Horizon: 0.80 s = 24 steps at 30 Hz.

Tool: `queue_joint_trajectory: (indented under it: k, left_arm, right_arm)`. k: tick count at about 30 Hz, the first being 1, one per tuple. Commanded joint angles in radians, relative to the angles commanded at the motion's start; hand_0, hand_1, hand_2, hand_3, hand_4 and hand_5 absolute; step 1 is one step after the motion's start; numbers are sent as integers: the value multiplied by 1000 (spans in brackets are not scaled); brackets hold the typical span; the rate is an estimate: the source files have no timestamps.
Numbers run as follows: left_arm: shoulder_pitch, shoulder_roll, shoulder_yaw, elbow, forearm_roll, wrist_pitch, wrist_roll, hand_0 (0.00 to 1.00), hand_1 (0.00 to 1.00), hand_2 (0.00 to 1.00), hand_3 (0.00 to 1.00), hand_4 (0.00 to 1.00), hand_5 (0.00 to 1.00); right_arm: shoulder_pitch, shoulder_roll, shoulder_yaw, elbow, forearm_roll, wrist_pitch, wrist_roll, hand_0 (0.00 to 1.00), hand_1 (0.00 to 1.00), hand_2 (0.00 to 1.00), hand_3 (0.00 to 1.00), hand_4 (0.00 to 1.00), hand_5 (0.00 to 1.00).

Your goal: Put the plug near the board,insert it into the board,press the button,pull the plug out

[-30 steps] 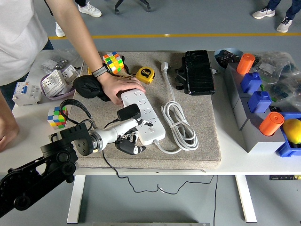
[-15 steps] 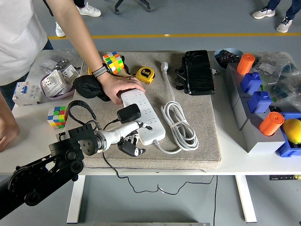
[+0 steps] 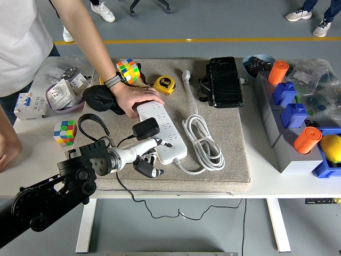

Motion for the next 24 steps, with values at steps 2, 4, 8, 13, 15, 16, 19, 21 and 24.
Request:
queue_joint_trajectory:
  k: [2, 4, 8, 13, 15, 16, 19, 21, 24]
  left_arm:
    - [-1, 0, 0, 2, -2, -3, 4, 62, 129, 192, 885, 758, 2]
    - [-2, -1, 3, 5, -2, -5, 7, 62, 129, 192, 885, 758, 2]
    - [-2, -2, 8, 13, -1, -8, 9, 62, 129, 192, 875, 756, 2]
    - [-2, -2, 7, 13, -1, -5, 7, 62, 128, 189, 876, 753, 2]
    - [-2, -2, 5, 11, -1, -4, 5, 62, 128, 189, 876, 753, 2]
    - [-1, -2, 4, 8, -3, -3, 2, 62, 128, 189, 876, 753, 2]
    - [0, -1, -3, 1, -6, 2, -6, 62, 129, 189, 872, 750, 2]
    - [1, 0, -8, -3, -7, 5, -10, 62, 129, 189, 872, 750, 2]
    - [2, 2, -17, -13, -11, 14, -21, 62, 128, 189, 870, 749, 2]
  right_arm:
    - [0, 0, 0, 0, -1, 0, 0, 594, 648, 577, 491, 775, 495]
    - [0, 0, 1, 0, 0, 0, 0, 594, 648, 577, 491, 775, 495]
    - [0, 0, 3, -1, 0, 0, 0, 594, 647, 577, 491, 775, 496]
    - [0, 0, 3, 0, -1, 0, 1, 594, 648, 577, 491, 774, 495]
    - [1, 1, 3, 0, -1, 0, 1, 594, 648, 577, 491, 774, 495]
    - [0, 1, 3, 0, -1, 0, 2, 594, 648, 577, 491, 774, 495]
    - [0, 1, 1, 0, 0, 0, 2, 594, 647, 577, 491, 774, 495]
    - [0, 1, 1, 0, 0, 0, 2, 594, 647, 577, 491, 774, 495]
    - [1, 1, 1, 0, 0, 0, 2, 594, 648, 577, 491, 774, 494]
